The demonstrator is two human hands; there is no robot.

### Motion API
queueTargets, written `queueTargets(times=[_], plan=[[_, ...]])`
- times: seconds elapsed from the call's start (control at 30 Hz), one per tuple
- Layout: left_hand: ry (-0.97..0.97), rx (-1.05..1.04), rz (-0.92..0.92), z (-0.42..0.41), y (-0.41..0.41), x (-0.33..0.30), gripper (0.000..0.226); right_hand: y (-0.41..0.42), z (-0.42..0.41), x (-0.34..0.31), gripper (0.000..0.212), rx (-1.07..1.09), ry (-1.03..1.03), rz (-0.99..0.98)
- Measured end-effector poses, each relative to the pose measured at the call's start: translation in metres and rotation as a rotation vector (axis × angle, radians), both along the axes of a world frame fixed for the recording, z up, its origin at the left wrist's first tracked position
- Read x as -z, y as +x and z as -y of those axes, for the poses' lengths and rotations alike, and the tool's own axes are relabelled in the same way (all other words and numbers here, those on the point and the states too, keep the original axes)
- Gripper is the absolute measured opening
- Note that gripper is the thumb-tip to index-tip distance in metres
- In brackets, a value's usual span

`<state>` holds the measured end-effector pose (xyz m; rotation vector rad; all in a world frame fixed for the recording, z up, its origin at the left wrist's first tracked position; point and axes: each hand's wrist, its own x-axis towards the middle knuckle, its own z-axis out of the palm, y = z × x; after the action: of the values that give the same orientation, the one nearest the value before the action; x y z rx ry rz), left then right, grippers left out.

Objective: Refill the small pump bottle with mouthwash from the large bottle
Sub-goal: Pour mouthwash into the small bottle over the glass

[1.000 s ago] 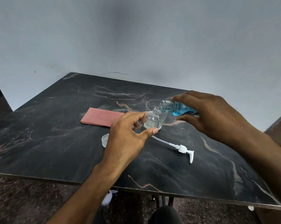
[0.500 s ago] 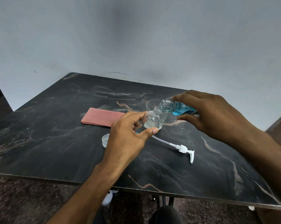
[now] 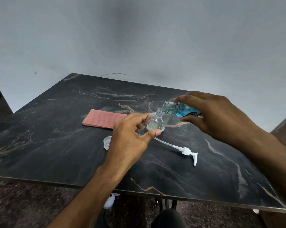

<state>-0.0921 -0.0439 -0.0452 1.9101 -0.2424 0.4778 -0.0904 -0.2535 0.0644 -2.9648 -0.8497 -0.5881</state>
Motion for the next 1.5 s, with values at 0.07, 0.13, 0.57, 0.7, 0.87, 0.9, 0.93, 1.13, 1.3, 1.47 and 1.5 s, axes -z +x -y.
queueTargets(times=[0.07, 0.13, 0.57, 0.7, 0.87, 0.9, 0.93, 1.13, 1.3, 1.47, 1.5], plan=[[0.005, -0.002, 0.003, 0.0, 0.0, 0.0003, 0.053, 0.0, 0.0001, 0.0002, 0.049, 0.002, -0.005, 0.0], [0.006, -0.004, 0.005, 0.0002, 0.0001, 0.0004, 0.053, 0.0002, 0.0003, 0.0002, 0.049, -0.001, -0.005, 0.003], [0.004, -0.013, 0.003, 0.0009, -0.0007, 0.0018, 0.052, -0.0006, -0.0003, -0.0004, 0.047, -0.008, -0.014, 0.012], [0.01, -0.012, -0.003, 0.0009, -0.0004, 0.0024, 0.053, -0.001, -0.0012, -0.0003, 0.048, -0.013, -0.017, 0.007], [0.007, -0.013, -0.002, 0.0007, -0.0004, 0.0036, 0.054, -0.0017, -0.002, 0.0002, 0.049, -0.008, -0.023, 0.01], [0.004, -0.013, -0.001, 0.0007, -0.0004, 0.0037, 0.054, -0.0018, -0.0022, 0.0002, 0.049, -0.007, -0.024, 0.01], [0.001, -0.013, 0.001, 0.0006, -0.0002, 0.0037, 0.054, -0.0019, -0.0024, 0.0002, 0.049, -0.007, -0.024, 0.01], [-0.006, -0.013, 0.002, 0.0015, -0.0002, 0.004, 0.052, -0.0026, -0.0019, -0.0009, 0.049, -0.011, -0.023, 0.015], [-0.004, -0.007, -0.003, 0.0019, -0.0008, 0.0036, 0.053, -0.0035, -0.0022, -0.0006, 0.048, -0.011, -0.019, 0.014], [-0.008, -0.009, -0.011, 0.0024, -0.0012, 0.0043, 0.054, -0.0039, -0.0018, -0.0002, 0.049, -0.008, -0.021, 0.018], [-0.009, -0.01, -0.014, 0.0024, -0.0012, 0.0043, 0.054, -0.0041, -0.0017, -0.0002, 0.049, -0.007, -0.02, 0.017]])
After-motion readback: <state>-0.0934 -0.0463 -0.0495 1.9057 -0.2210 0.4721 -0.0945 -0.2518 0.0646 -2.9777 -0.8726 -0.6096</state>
